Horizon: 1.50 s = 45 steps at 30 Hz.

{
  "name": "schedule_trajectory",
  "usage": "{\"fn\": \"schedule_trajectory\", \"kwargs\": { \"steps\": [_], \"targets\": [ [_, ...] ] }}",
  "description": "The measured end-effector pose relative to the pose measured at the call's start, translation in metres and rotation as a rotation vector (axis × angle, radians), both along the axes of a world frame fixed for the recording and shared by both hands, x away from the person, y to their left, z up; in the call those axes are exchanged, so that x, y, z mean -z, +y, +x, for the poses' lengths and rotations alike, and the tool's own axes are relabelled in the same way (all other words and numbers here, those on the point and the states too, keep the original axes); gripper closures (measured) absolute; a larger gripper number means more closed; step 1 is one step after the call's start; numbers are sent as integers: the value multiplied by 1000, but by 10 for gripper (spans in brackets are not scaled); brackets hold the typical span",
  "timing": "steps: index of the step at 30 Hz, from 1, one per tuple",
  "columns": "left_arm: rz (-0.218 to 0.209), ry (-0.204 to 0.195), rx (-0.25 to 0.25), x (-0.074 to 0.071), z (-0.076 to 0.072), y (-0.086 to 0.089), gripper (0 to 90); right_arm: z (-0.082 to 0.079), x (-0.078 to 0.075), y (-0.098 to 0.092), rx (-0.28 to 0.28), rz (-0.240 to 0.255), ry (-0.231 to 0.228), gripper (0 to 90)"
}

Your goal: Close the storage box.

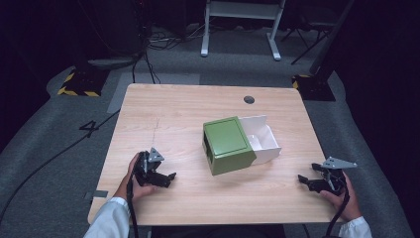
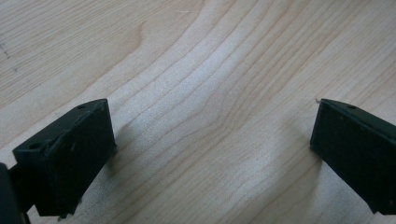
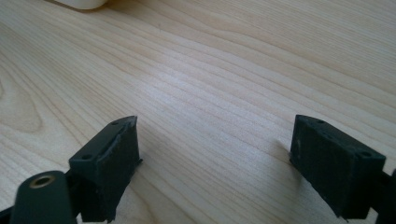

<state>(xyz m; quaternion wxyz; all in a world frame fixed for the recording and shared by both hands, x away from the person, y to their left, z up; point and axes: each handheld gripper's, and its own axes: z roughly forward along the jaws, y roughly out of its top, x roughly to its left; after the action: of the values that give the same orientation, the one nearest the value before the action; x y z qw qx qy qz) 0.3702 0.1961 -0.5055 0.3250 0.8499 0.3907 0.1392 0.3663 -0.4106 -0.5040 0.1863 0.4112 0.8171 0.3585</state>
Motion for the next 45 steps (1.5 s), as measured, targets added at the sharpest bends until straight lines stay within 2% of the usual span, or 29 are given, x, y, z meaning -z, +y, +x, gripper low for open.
{"fn": "schedule_trajectory", "kwargs": {
  "steps": [6,12,16,18,21,27,35,40,45],
  "targets": [
    [3,-2,20,0,0,2,0,1,0,0,-3,-3,2,154],
    [-1,-1,17,0,0,2,0,1,-3,0,20,-30,-29,193],
    [0,-1,18,0,0,2,0,7,-9,2,35,-29,-22,201],
    [0,-1,17,0,0,1,0,12,-17,5,23,-4,-29,216],
    [1,-2,16,0,0,1,1,19,-31,13,10,-18,-54,223],
    [1,-2,16,0,0,1,1,38,-55,21,-4,17,-97,242],
    [1,-2,15,0,0,1,1,64,-71,38,-40,10,-107,273],
    [1,-2,16,0,0,1,1,76,-82,49,-47,27,-121,284],
    [1,-2,16,0,0,1,1,88,-89,66,-55,-6,-127,286]
  ]
}}
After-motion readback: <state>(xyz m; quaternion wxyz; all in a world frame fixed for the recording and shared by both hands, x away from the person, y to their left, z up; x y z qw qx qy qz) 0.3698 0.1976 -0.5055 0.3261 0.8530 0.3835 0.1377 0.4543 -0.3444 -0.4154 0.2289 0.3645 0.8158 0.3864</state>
